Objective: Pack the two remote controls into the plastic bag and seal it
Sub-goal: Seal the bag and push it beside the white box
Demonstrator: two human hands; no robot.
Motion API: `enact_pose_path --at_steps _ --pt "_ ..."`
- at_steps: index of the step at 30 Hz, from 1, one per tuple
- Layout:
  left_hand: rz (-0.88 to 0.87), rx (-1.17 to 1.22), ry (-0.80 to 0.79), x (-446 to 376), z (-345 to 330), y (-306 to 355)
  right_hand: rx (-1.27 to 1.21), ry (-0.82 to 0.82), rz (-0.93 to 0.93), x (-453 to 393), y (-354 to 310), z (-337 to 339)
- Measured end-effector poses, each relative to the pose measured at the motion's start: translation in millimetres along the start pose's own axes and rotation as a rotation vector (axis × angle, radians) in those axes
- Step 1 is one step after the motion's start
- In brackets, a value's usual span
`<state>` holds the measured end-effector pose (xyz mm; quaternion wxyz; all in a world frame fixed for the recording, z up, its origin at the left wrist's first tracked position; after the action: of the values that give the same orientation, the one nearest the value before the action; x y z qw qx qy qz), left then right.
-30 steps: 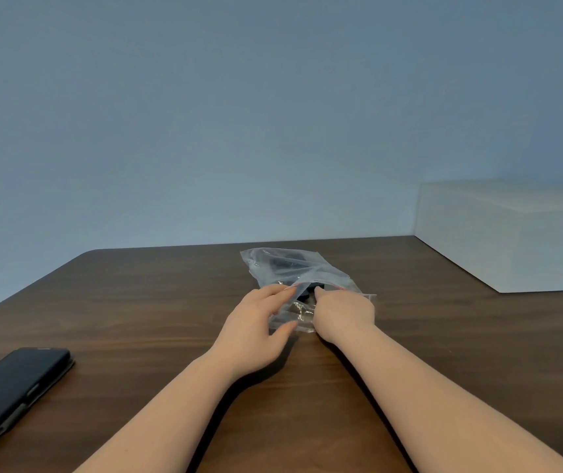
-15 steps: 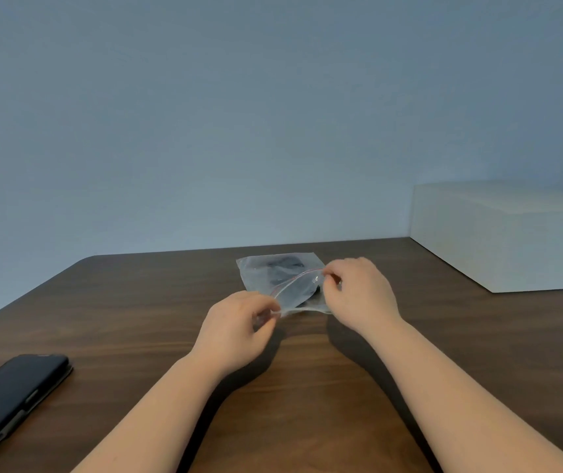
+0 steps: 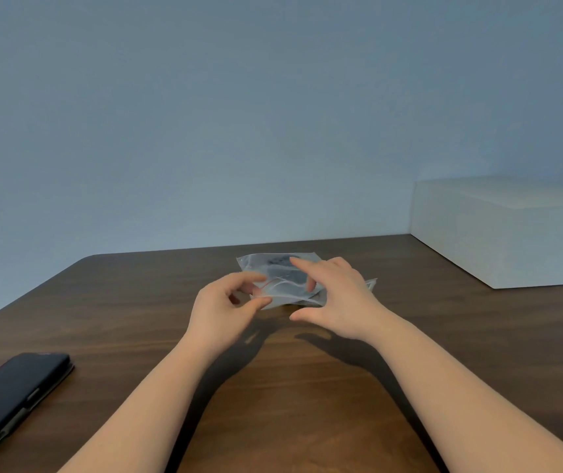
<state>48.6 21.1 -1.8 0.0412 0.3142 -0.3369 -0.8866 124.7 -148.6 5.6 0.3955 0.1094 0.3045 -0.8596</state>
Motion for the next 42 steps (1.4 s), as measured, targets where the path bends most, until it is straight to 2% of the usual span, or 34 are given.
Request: enact_pose_path --at_steps 6,13,22,30,42 --pt "0.072 0.108 -0.03 -0.1 1.1 -0.6 -0.057 0.044 -0.024 -0.8 3.5 -1.3" --pt "0.016 0.095 -0.106 -0.4 0.9 -4.5 0.012 0.055 0.057 -2.1 -7.2 -0.7" --pt "-0.071 0.029 -0.055 0.4 0.3 -2.0 -0.005 0.083 0.101 -3.3 -13.6 -10.3" --pt "-0.075 0.012 -0.063 0.7 0.9 -2.2 0.005 0.059 0.075 -3.2 -13.3 -14.0" --pt "-0.074 0.013 -0.069 0.6 1.3 -3.9 0.065 0.034 0.138 -2.4 -19.2 -14.7"
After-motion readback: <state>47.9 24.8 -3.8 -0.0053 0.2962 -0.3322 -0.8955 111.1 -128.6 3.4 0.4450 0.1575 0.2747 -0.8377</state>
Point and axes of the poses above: each hand's wrist, its own x-axis away from the middle knuckle, its own z-axis out of the back of the hand, y = z × x, the point moved 2 cm from there along -x, towards the middle knuckle, and after that the axes turned 7 degrees about -x, right-handed, at the moved point
